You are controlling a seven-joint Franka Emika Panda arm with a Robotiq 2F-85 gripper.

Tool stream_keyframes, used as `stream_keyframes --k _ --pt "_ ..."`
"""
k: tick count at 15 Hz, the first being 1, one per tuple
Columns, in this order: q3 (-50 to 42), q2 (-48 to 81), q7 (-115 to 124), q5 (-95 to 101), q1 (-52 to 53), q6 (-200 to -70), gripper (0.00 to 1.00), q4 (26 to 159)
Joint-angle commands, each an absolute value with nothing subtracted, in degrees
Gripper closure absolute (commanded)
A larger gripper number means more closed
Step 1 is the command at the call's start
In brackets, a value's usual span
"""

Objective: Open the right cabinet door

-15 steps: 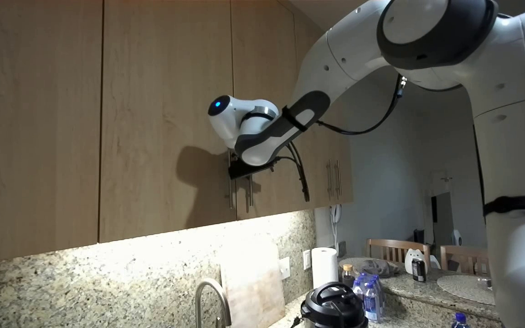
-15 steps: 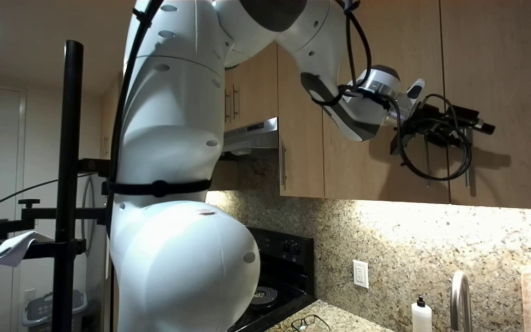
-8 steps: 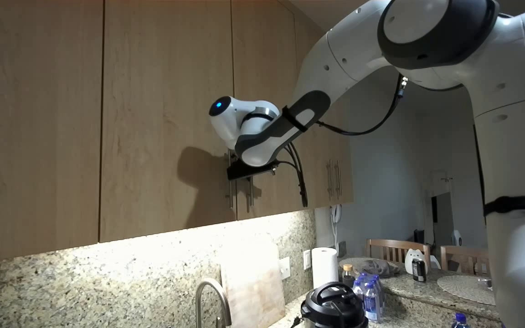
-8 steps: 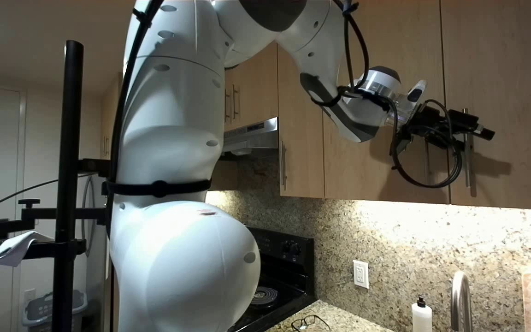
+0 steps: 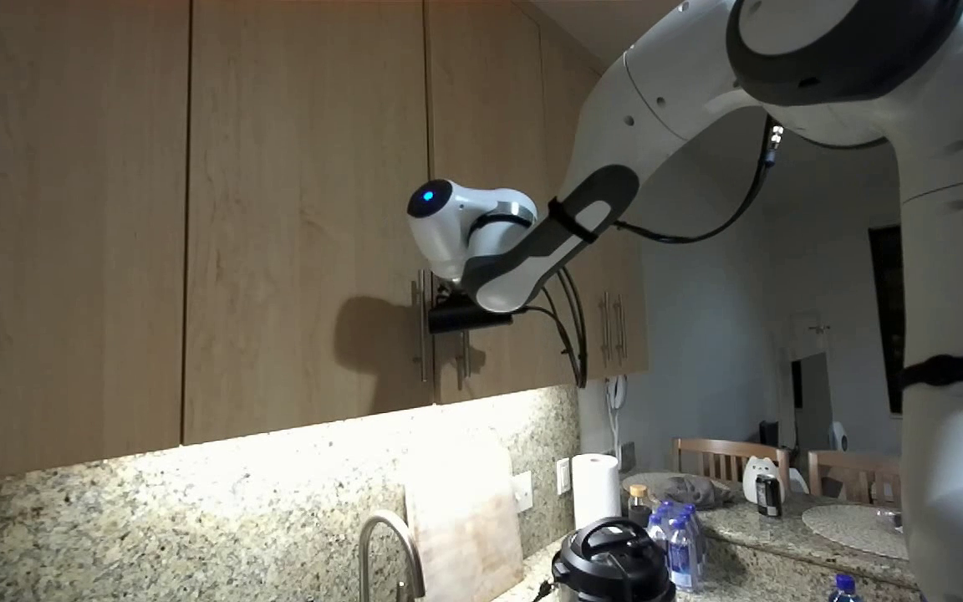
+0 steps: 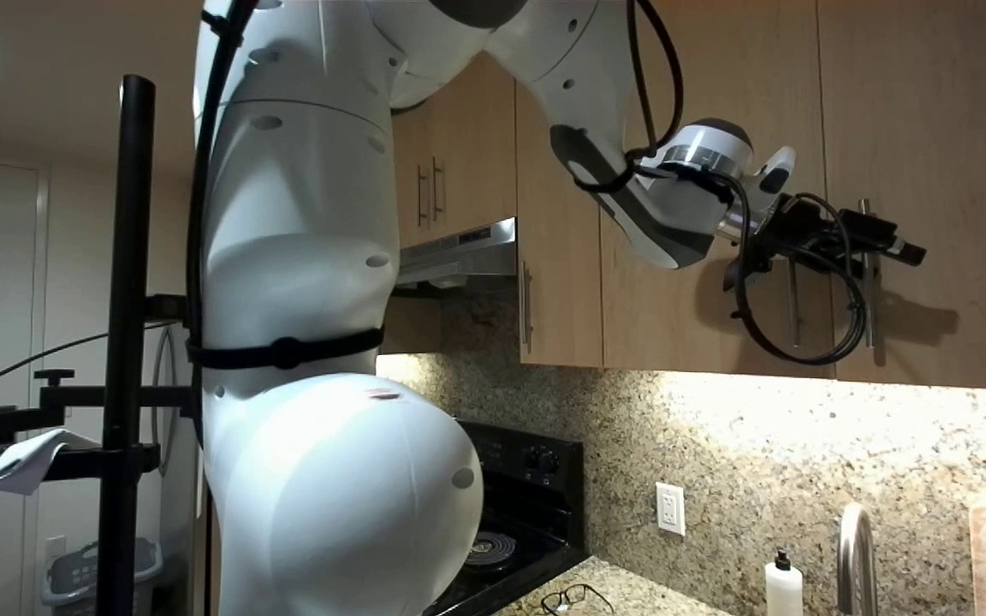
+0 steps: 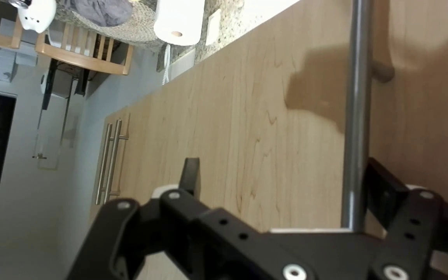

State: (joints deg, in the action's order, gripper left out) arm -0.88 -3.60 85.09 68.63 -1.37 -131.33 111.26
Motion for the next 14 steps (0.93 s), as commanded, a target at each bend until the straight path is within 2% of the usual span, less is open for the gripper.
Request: stream_keyframes --k 1,9,14 --pt "-3.6 -10.0 84.8 71.4 -3.9 -135.5 0.0 118.6" --pt "-8.1 -15.0 79.0 71.7 -7.0 -150.0 0.0 125.2" --pt "-10.9 -18.8 76.4 69.7 -6.3 -150.2 0.0 129.0"
